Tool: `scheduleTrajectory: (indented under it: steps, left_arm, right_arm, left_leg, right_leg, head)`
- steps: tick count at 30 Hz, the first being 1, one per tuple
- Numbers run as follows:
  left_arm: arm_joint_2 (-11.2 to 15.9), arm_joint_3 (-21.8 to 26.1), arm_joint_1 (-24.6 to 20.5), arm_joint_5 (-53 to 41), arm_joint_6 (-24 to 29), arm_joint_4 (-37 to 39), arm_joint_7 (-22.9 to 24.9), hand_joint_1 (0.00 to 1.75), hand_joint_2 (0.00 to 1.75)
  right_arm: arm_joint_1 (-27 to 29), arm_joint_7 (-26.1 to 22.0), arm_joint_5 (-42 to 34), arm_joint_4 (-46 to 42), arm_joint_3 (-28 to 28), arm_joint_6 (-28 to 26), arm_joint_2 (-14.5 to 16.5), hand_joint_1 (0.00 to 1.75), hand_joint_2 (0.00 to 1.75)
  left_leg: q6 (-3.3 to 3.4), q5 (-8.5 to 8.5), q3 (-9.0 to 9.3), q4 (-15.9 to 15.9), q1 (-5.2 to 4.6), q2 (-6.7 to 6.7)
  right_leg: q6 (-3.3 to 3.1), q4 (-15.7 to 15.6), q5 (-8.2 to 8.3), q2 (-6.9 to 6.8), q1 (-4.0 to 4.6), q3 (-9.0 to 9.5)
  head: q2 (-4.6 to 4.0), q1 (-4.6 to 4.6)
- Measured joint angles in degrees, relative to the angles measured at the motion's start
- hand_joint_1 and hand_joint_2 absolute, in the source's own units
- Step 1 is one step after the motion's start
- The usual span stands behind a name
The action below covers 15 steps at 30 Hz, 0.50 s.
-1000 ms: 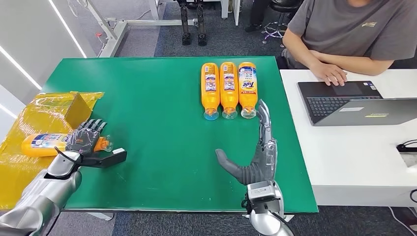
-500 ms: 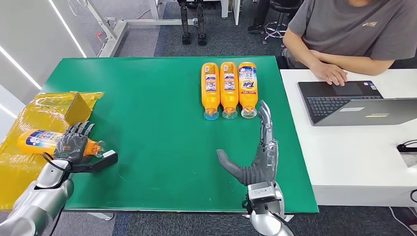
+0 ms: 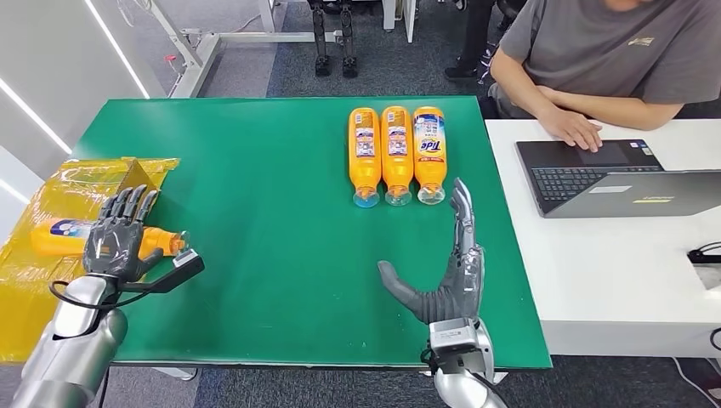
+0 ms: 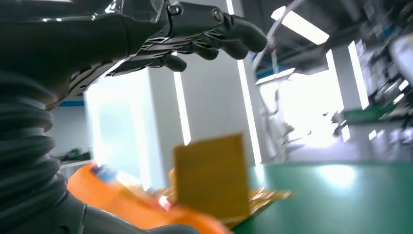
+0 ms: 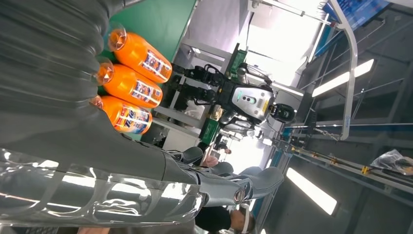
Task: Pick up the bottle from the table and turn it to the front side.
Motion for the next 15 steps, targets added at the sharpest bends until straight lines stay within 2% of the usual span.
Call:
scheduleTrajectory:
  steps: [7, 12, 15]
  left_arm:
    - [-5.5, 4.3, 1.5, 5.8, 0.0, -11.0, -10.7, 0.00, 1.75]
    - [-8.7, 5.2, 1.5, 8.3, 0.0, -15.1, -13.0, 0.00, 1.75]
    - [-9.7, 5.2, 1.5, 13.0, 0.0, -16.7, -13.2, 0.00, 1.75]
  right_arm:
    - [0.0, 0.6, 0.6, -0.3, -0.3, -0.2, 0.6, 0.00, 1.75]
    - [0.0, 1.0, 1.0, -0.7, -0.4, -0.5, 0.9, 0.00, 1.75]
    - [0.0, 1.2, 1.5, -1.1, -0.5, -0.4, 1.0, 0.00, 1.75]
  left_leg:
    - [0.00, 0.00, 0.00, 0.0, 0.00, -0.01]
    - [0.00, 0.00, 0.00, 0.0, 0.01, -0.01]
    - [0.00, 0.00, 0.00, 0.0, 0.02, 0.01]
  right_leg:
    - [0.00, 0.0, 0.01, -0.02, -0.01, 0.01]
    - [0.00, 0.0, 0.01, -0.02, -0.01, 0.00]
    - [0.00, 0.0, 0.01, 0.00, -0.01, 0.00]
  head:
    - [0.00, -0.01]
    - [0.00, -0.01]
    - [0.00, 0.00]
